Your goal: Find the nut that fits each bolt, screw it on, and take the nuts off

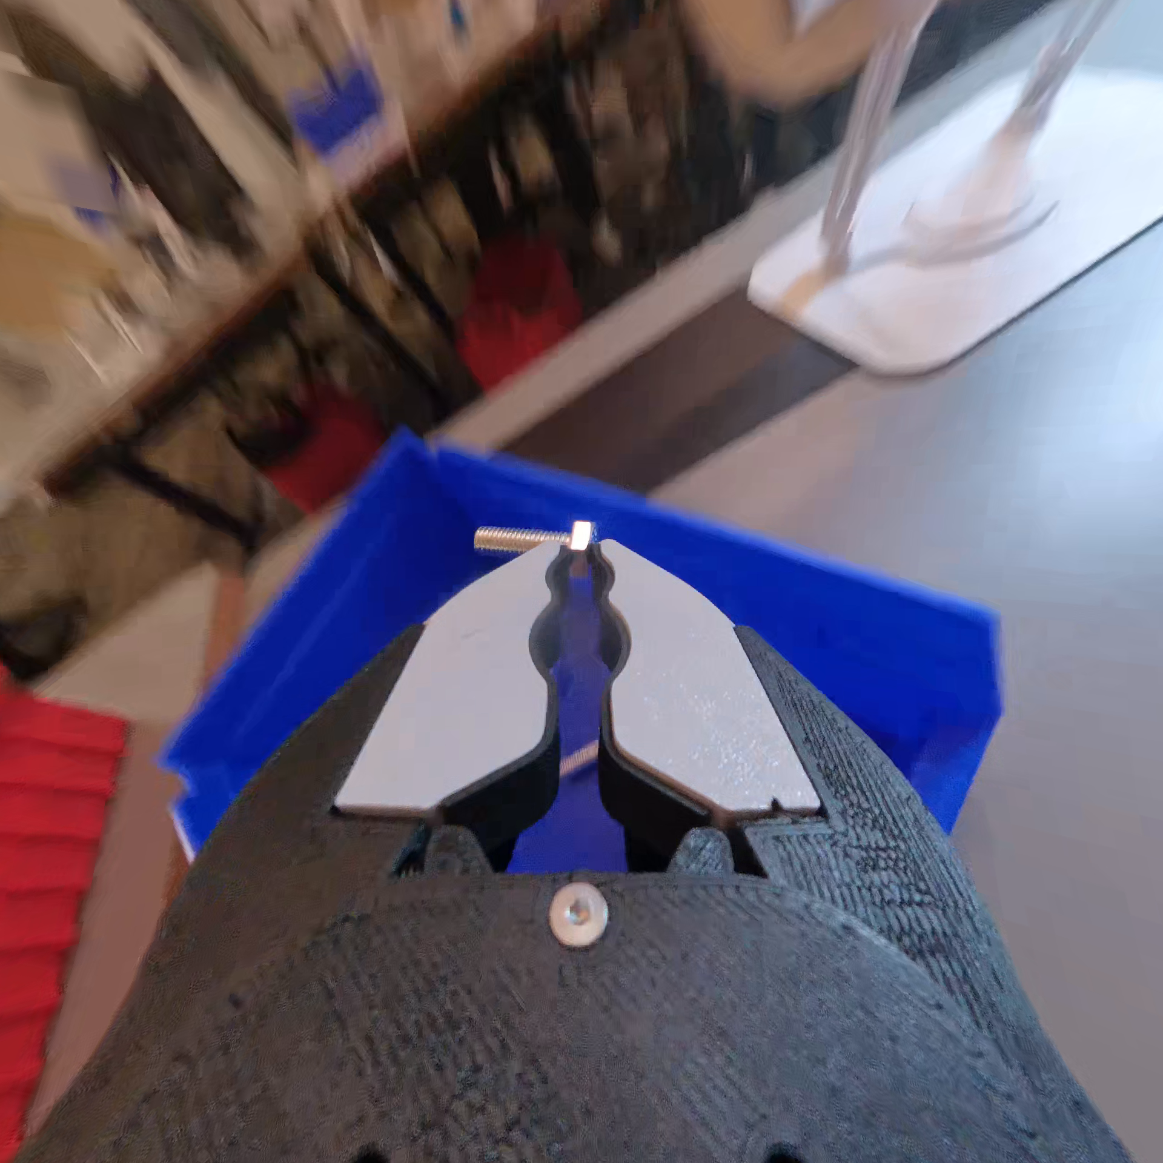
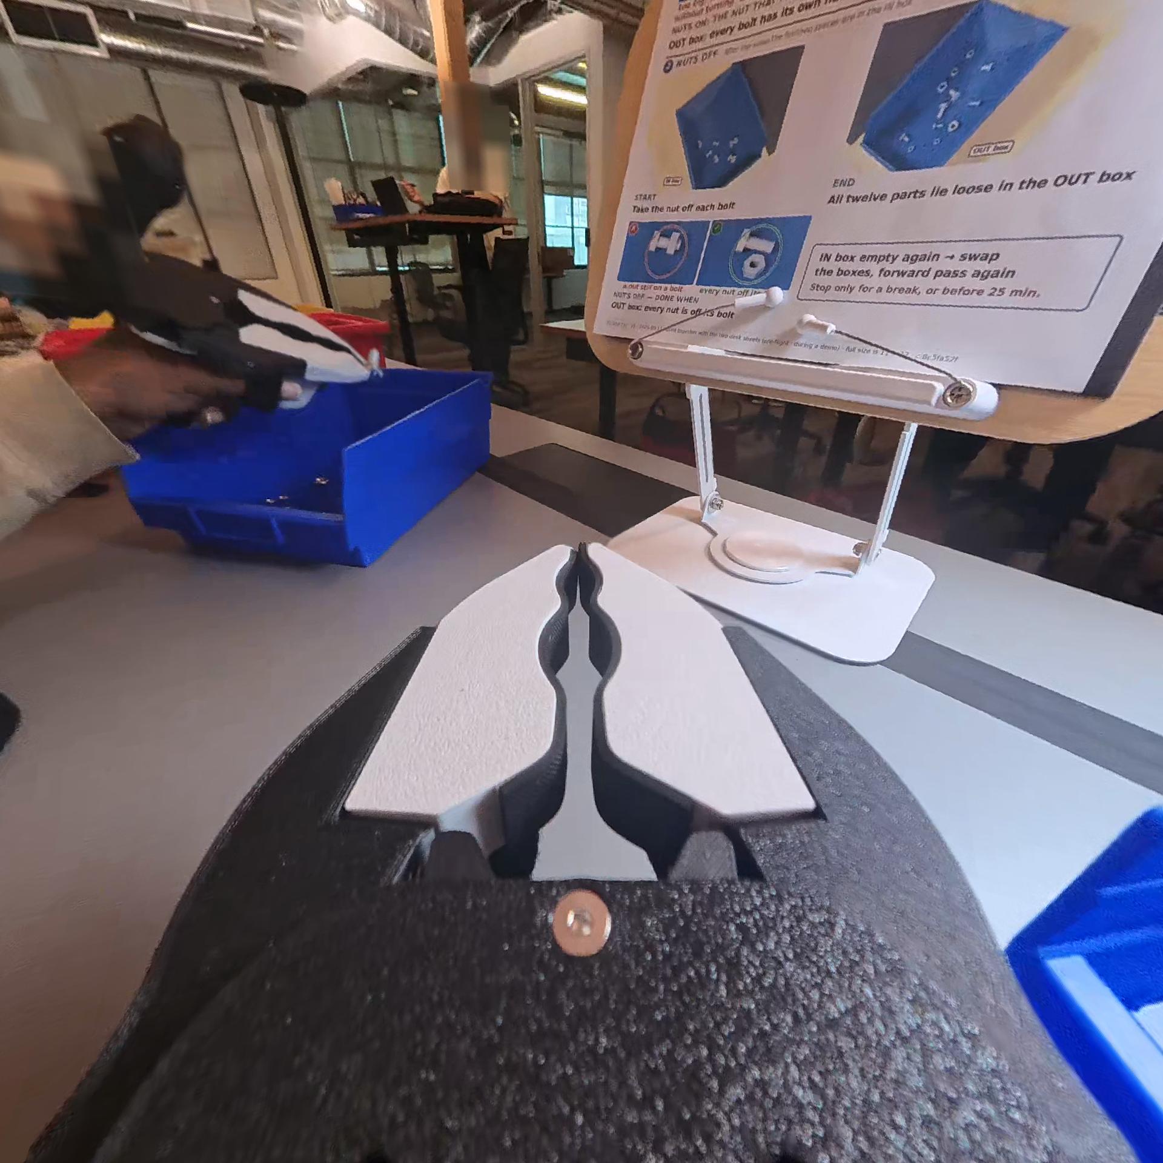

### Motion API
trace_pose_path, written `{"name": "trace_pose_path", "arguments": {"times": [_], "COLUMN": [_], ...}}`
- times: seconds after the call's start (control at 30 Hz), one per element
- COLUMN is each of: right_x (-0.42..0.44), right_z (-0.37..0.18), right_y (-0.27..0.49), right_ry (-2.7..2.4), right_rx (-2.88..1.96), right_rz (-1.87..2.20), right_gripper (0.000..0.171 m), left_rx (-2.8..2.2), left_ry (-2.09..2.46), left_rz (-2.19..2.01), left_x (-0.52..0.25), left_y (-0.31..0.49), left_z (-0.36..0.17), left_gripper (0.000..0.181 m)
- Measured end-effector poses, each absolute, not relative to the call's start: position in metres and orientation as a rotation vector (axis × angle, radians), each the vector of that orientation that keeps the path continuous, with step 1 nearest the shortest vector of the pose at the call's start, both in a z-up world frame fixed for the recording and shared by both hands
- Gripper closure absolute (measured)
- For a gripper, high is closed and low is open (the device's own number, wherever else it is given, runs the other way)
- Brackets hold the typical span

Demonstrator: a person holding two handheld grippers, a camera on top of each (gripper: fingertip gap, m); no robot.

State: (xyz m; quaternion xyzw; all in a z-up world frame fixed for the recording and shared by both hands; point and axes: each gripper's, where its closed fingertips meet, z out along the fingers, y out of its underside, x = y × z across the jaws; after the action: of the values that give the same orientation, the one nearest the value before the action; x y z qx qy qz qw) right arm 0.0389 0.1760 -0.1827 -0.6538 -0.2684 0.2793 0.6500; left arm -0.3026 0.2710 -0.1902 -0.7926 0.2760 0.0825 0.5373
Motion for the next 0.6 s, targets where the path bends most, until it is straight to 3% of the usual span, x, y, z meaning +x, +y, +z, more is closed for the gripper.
{"name": "trace_pose_path", "arguments": {"times": [0.2,0.37,0.6], "right_x": [-0.005,-0.032,-0.017], "right_z": [-0.145,-0.093,-0.091], "right_y": [0.135,0.120,0.107], "right_ry": [-0.773,-0.906,-0.999], "right_rx": [-1.375,-1.238,-1.184], "right_rz": [0.854,1.103,1.412], "right_gripper": [0.169,0.124,0.138], "left_rx": [-1.070,-0.699,-0.540], "left_ry": [0.863,1.030,1.136], "left_rz": [0.344,0.363,0.336], "left_x": [-0.165,-0.054,0.004], "left_y": [0.182,0.131,0.113], "left_z": [-0.078,-0.067,-0.086], "left_gripper": [0.174,0.175,0.175]}}
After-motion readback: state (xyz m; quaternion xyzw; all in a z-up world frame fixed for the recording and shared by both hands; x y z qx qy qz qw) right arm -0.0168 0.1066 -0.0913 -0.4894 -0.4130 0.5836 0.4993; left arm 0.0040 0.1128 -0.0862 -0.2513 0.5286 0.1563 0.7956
